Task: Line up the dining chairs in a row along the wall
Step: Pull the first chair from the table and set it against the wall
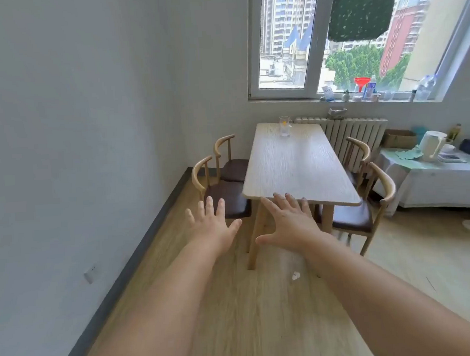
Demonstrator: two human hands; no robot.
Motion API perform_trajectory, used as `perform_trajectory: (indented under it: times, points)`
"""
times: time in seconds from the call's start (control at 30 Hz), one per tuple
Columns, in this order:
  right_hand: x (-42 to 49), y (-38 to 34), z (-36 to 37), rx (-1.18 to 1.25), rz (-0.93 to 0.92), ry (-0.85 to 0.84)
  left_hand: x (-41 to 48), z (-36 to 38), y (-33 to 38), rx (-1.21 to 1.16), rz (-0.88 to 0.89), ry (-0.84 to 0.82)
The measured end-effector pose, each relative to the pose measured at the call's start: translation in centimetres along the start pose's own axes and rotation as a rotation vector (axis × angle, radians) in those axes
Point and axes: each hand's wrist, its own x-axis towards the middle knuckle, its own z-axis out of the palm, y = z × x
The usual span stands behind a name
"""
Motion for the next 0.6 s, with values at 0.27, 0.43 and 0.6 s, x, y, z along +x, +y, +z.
perform_trajectory:
  times: [0.27,0.43,0.6]
  points:
    - [11.2,0.6,4.4,-0.001,-0.072,-0.014,9.6,3.8,-2.6,0.044,-0.053,-0.025]
    - [18.9,1.5,7.3,0.015,-0.124,-0.061,15.3,5.6,-3.9,-0.052,-0.125,-0.105]
    - [26.9,0.8,9.0,-0.028,-0.178,-0.115,19.6,6.6,-7.0,-0.063,-0.189,-0.144]
